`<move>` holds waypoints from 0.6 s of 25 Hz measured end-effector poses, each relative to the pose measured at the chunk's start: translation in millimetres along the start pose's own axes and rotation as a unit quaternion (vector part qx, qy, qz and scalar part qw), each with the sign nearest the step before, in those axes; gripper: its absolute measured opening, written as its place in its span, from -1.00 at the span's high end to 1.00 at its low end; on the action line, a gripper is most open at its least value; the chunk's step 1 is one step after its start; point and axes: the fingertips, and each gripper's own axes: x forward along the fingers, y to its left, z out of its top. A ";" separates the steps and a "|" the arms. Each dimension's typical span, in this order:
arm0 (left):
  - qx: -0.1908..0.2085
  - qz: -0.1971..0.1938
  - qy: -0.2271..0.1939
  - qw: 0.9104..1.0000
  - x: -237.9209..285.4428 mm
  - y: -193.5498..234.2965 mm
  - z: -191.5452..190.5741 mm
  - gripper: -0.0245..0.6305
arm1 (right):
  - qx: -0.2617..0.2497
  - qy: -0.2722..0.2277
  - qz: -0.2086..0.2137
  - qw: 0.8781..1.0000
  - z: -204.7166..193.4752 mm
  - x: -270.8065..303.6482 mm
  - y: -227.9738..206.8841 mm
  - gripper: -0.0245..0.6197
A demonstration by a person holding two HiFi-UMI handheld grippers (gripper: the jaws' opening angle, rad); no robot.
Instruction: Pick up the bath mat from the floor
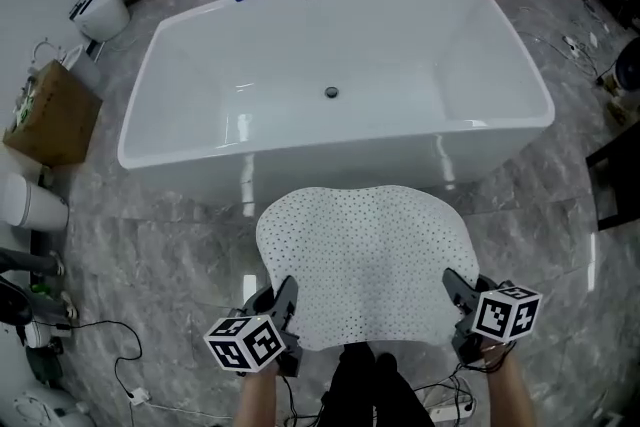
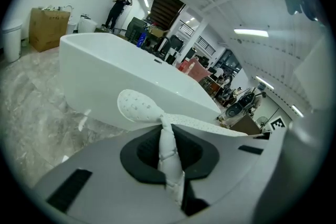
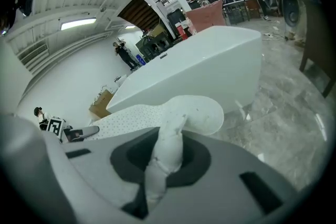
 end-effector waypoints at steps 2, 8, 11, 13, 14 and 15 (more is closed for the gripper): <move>0.010 -0.007 -0.007 1.000 -17.6 -15.6 18.8 0.86 | 0.002 -0.015 0.001 1.000 14.5 -22.1 17.9 0.84; 0.033 -0.026 -0.036 0.998 -70.9 -58.0 67.8 0.86 | 0.000 -0.059 0.008 0.998 48.5 -84.3 63.7 0.84; 0.041 -0.037 -0.051 0.997 -92.6 -74.6 86.3 0.86 | -0.007 -0.077 0.007 0.997 61.6 -111.5 77.8 0.84; 0.046 -0.045 -0.060 0.996 -104.3 -84.4 96.6 0.86 | -0.014 -0.088 0.005 0.996 68.2 -128.0 84.2 0.84; 0.049 -0.048 -0.064 0.996 -109.3 -89.2 102.7 0.86 | -0.017 -0.093 0.005 0.995 71.8 -135.2 87.6 0.84; 0.053 -0.051 -0.069 0.995 -113.7 -94.3 109.3 0.86 | -0.020 -0.098 0.006 0.995 75.8 -141.9 91.3 0.84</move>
